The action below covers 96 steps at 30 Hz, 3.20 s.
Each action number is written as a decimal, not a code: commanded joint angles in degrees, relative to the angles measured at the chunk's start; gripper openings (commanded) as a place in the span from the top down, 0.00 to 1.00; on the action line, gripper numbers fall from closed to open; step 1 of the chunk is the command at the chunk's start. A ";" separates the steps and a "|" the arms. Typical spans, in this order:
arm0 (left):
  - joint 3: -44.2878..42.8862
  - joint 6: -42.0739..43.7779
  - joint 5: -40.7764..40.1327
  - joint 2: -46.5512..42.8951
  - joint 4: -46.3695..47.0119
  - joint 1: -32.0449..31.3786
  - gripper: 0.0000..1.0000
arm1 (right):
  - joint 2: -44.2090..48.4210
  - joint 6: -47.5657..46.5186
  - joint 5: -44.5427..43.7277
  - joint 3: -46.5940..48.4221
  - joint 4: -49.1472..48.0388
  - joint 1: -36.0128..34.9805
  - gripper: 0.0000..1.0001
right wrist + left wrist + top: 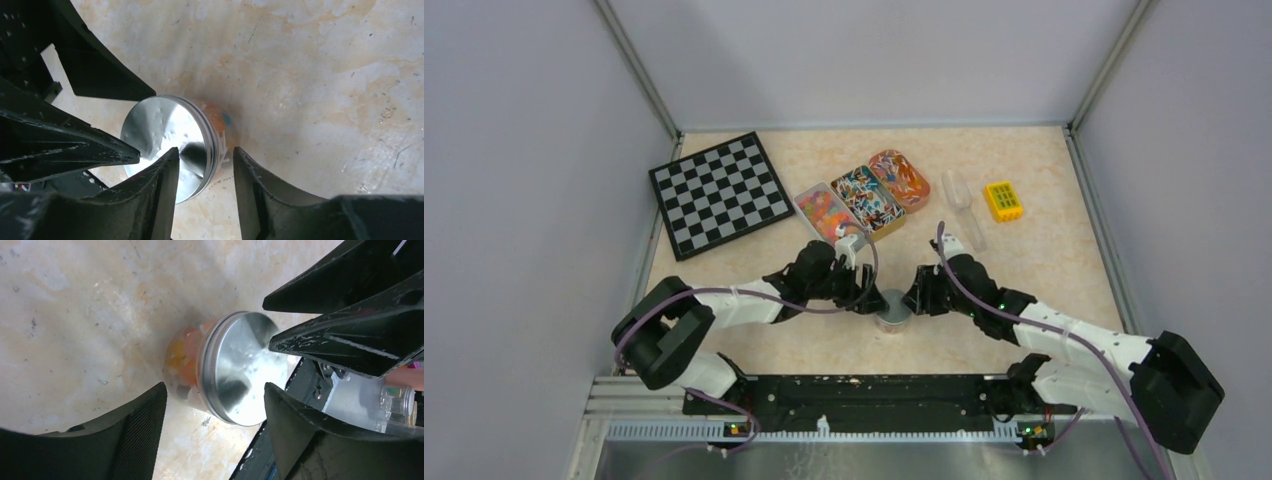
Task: Pack the candies
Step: Close the bottle lid on the packing bottle.
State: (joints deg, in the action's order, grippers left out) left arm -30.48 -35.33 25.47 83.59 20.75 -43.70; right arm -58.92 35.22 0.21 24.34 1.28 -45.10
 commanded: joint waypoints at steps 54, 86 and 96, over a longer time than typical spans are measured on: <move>5.08 -6.23 7.14 -1.07 0.20 0.00 0.26 | 8.32 8.05 15.04 -9.55 -9.61 0.98 0.53; 3.57 -4.01 -1.84 -11.19 -9.13 2.61 0.40 | 6.36 3.22 6.68 -8.04 -6.11 1.33 0.63; -1.48 -2.18 2.87 -11.24 -10.03 3.10 0.37 | 8.35 1.28 10.61 1.46 2.49 1.34 0.62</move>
State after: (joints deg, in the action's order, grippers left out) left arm -28.27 -39.79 25.87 70.89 10.85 -40.80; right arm -52.31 38.63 8.43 20.69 0.38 -43.46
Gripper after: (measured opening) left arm 0.646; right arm 0.417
